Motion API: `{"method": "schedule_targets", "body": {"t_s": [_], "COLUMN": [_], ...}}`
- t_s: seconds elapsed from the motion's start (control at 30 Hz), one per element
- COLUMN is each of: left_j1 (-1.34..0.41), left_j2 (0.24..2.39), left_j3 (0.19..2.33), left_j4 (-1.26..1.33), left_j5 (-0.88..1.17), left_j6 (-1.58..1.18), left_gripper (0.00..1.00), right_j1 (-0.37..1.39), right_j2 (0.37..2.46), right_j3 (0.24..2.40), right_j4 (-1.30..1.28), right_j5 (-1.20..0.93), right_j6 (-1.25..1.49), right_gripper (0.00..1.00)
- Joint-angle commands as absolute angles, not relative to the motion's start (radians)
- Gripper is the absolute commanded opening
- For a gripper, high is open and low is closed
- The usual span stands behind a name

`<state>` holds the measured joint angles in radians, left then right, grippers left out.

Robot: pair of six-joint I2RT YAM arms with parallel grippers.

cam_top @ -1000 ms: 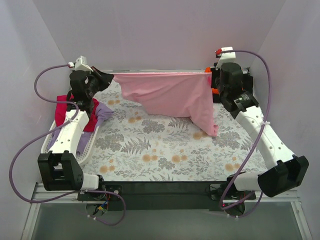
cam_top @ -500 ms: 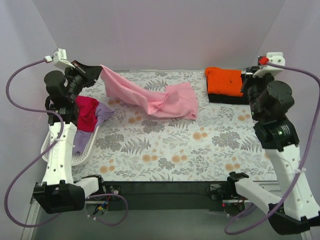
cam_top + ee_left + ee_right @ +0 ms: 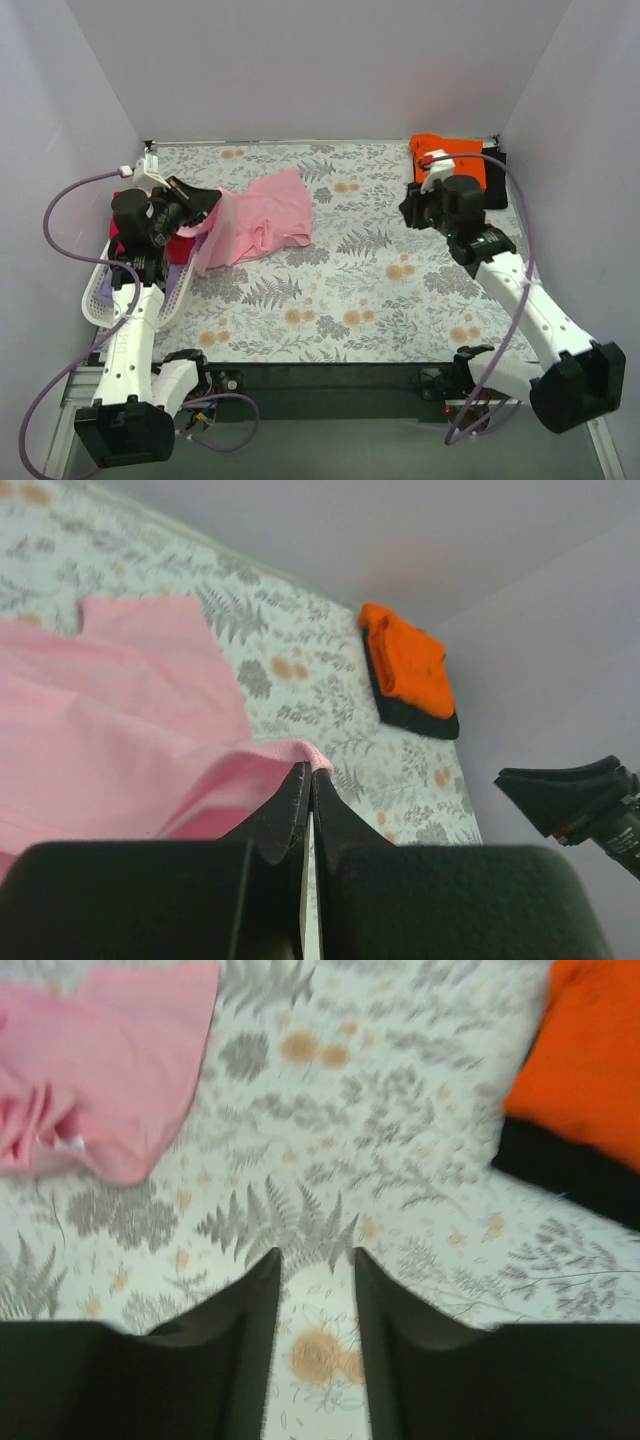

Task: Fold and stack the t-shirts
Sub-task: Flatten the tshirt out

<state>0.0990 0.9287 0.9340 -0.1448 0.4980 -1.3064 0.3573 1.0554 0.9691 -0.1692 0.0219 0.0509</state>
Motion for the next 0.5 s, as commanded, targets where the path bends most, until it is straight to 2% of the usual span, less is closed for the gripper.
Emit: {"method": "schedule_targets", "body": {"t_s": [0.0,0.13,0.23,0.47], "left_j1": [0.098,0.098,0.100,0.100], "left_j2": [0.887,0.841,0.824,0.805], "left_j3": [0.867,0.831,0.822,0.802], "left_j4": [-0.193,-0.230,-0.245,-0.267], "left_j5": [0.474,0.434,0.436,0.437], "left_j6": [-1.301,-1.298,-1.296,-1.293], "left_gripper": [0.00,0.00,0.00,0.00], "right_j1": [0.444,0.540,0.595,0.666], "right_j2": [1.128,1.313,1.486,1.906], "right_j3": [0.969,1.055,1.159,1.471], "right_j4": [-0.026,0.049,0.086,0.100], "right_j5": [-0.127,-0.190,-0.245,-0.373], "right_j6": [0.095,0.098,0.104,0.121], "right_gripper": [0.36,0.50,0.55,0.58]}}
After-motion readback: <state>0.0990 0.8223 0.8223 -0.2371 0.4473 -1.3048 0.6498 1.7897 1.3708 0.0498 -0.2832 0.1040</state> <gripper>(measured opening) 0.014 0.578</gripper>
